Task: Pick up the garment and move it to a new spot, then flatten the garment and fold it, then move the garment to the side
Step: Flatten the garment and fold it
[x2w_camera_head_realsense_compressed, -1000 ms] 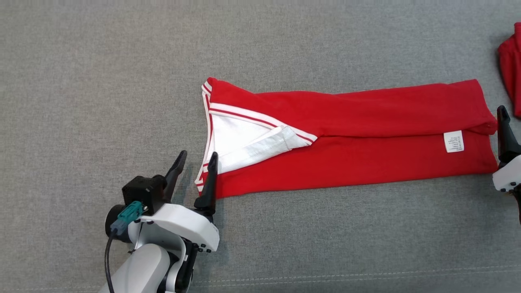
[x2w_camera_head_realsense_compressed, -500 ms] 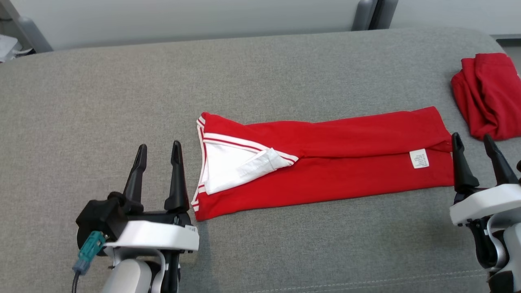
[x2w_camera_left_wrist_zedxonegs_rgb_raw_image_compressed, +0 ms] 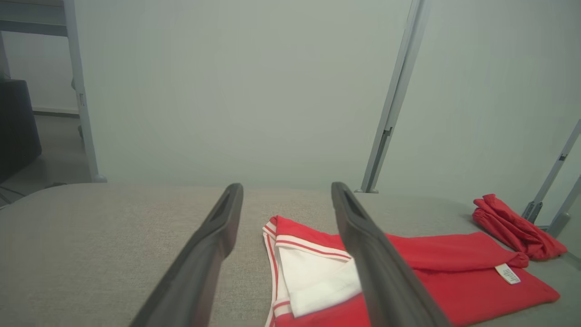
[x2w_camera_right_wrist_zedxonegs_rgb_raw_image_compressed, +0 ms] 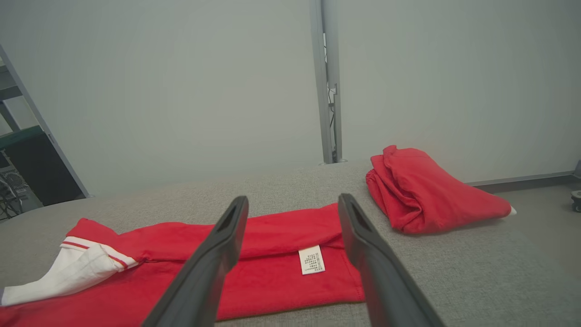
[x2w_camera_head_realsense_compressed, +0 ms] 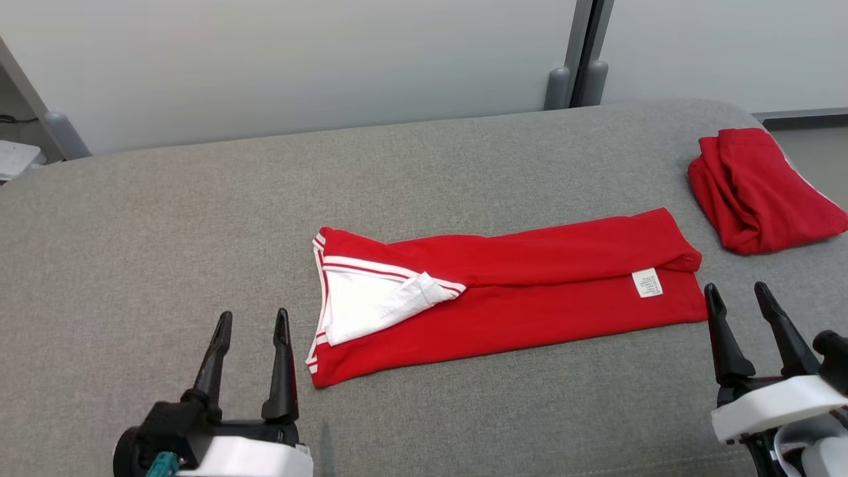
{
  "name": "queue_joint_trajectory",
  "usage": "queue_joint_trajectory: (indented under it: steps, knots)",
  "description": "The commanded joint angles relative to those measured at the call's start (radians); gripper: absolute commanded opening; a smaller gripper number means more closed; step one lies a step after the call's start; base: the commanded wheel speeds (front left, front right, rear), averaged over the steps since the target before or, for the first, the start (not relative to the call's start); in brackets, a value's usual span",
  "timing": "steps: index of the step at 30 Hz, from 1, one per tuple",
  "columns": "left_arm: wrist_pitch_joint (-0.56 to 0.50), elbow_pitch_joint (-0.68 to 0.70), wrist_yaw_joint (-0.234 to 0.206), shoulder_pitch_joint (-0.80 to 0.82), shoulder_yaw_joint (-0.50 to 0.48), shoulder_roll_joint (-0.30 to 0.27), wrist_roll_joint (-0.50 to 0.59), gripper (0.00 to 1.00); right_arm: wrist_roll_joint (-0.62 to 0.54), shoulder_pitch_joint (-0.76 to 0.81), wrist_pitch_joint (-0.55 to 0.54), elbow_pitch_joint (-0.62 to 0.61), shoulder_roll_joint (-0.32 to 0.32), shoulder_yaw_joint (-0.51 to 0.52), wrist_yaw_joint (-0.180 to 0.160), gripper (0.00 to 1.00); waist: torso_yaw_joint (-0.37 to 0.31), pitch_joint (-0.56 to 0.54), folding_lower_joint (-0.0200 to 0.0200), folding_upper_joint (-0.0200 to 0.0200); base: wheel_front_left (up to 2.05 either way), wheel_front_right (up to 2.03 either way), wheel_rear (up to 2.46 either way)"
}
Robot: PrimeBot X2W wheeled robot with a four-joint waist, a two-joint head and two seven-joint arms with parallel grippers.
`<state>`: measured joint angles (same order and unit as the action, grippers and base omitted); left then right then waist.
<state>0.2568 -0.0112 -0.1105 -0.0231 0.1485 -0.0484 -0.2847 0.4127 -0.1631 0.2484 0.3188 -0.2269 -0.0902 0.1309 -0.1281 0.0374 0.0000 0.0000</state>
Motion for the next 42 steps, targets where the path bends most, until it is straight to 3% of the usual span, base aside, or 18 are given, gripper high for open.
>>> queue_joint_trajectory:
  steps: [1,13,29,36,42]
  knots:
    - [0.005,0.025,0.011,0.005,-0.025,-0.002,0.018,1.0,-0.012,0.009,0.013,-0.038,-0.011,-0.011,0.0,1.0,-0.001,-0.013,0.0,0.0,0.0,0.0,0.0]
    - [0.005,0.029,0.006,-0.055,-0.033,-0.002,0.04,1.0,-0.035,0.092,0.013,-0.096,0.028,0.029,0.0,1.0,0.006,-0.041,0.0,0.0,0.0,0.0,0.0]
    - [0.005,0.016,0.015,-0.057,-0.021,-0.002,0.048,1.0,-0.038,0.079,0.013,-0.071,0.04,0.035,0.0,1.0,0.021,-0.048,0.0,0.0,0.0,0.0,0.0]
    - [0.005,0.023,0.014,-0.052,-0.014,-0.002,0.048,1.0,-0.019,0.024,0.013,0.037,0.05,0.073,0.0,1.0,0.03,-0.034,0.0,0.0,0.0,0.0,0.0]
    - [0.005,0.034,0.016,-0.032,0.011,-0.002,0.06,1.0,0.036,-0.11,0.013,0.251,0.057,0.106,0.0,1.0,0.048,0.003,0.0,0.0,0.0,0.0,0.0]
